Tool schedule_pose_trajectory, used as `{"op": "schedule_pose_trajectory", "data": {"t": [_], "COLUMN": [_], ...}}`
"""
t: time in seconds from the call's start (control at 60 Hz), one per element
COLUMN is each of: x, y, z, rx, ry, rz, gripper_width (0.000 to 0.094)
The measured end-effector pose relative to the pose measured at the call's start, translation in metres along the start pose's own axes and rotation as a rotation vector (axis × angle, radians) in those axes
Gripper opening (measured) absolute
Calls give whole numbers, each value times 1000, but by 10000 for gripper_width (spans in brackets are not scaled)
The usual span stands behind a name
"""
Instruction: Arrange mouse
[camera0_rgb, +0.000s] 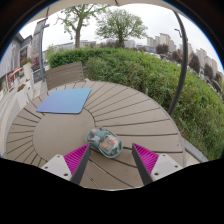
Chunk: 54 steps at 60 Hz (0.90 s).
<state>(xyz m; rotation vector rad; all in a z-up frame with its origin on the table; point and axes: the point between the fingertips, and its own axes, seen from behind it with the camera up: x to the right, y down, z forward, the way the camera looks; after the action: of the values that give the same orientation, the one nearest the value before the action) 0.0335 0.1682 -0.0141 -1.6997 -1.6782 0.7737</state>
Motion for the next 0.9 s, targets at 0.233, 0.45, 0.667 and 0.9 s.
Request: {"op": "schedule_pose_trajectory", "data": {"t": [0.233, 0.45, 0.667, 0.9], "x": [15, 10, 11, 13], "y": [-25, -31, -31, -82], "z": [32, 46, 46, 26], "rx": [-3, -25, -56, -36], "ry": [12, -17, -11, -2], "rz": [-10, 31, 45, 29], "gripper_width": [860, 674, 465, 358]}}
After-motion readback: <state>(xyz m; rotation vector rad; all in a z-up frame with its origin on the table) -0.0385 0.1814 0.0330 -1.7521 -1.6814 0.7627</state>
